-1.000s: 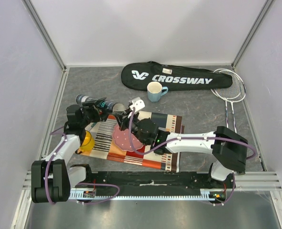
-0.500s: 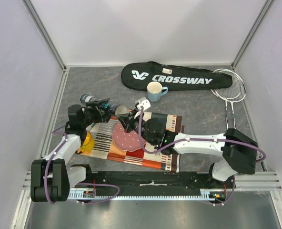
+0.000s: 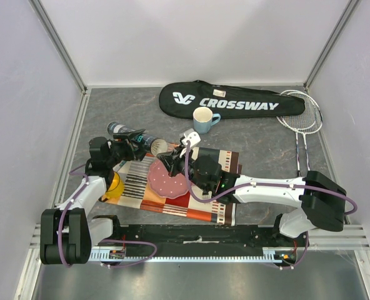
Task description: Pack up the badminton gear
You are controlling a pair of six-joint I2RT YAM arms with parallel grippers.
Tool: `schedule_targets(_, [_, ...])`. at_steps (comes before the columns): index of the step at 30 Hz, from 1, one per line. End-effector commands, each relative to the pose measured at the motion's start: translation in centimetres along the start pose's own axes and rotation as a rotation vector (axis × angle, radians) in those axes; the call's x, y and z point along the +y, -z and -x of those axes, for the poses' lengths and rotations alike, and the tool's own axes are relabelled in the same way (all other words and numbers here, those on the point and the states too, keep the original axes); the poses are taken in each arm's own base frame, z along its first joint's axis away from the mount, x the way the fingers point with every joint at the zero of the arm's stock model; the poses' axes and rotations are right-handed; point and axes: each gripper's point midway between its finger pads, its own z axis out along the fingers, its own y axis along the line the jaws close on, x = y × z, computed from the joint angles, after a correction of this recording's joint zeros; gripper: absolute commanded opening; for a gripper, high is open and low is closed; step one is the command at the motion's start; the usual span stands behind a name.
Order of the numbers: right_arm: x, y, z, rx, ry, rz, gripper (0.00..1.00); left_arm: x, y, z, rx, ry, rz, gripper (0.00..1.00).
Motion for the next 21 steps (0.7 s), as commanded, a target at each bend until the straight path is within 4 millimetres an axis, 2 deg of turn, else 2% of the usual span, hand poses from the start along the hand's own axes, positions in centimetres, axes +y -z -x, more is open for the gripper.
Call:
schedule_targets(1, [0.3,-0.8,2.1,-0.059,0.027,-0.005,0.0,-1.4,0.7,-2.1,0.082,-0.073,-0.044,0.02])
schedule_targets(8, [1.0,-2.2,2.5,-0.08,0.053,0.01,0.0,-1.6,0.8,-2.2,0.085,-0.075,-0.049,0.02])
schedule_targets(16, [0.9,-2.0,3.9,-0.122,0.082,0.001,0.0,-1.7,0.8,-2.3,0.088,-0.068,-0.047,0.02])
schedule_targets(21, [1.5,-2.4,3.8,-0.122,0.08,0.026,0.0,-1.8,0.8,-2.3,0.089,-0.071,-0.048,0.02])
